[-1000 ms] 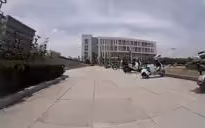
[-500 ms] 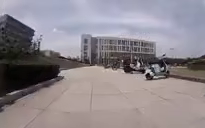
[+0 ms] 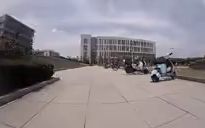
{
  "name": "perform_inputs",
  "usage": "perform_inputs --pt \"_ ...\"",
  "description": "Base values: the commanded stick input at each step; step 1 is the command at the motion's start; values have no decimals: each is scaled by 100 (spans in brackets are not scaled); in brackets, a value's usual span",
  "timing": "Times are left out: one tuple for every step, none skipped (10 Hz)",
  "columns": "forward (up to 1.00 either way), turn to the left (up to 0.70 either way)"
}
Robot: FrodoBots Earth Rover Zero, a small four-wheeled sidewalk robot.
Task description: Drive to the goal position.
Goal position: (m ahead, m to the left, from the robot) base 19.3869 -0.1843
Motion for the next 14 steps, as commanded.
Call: perform_inputs --pt "100 0" --pt "100 0" --pt "100 0" --pt "100 0" --pt "100 0" --pt "100 0" --pt "100 0" --pt "100 0" --pt "100 0" --pt "100 0" --pt "100 0" --pt "100 0" --pt "100 0" --pt "100 0"
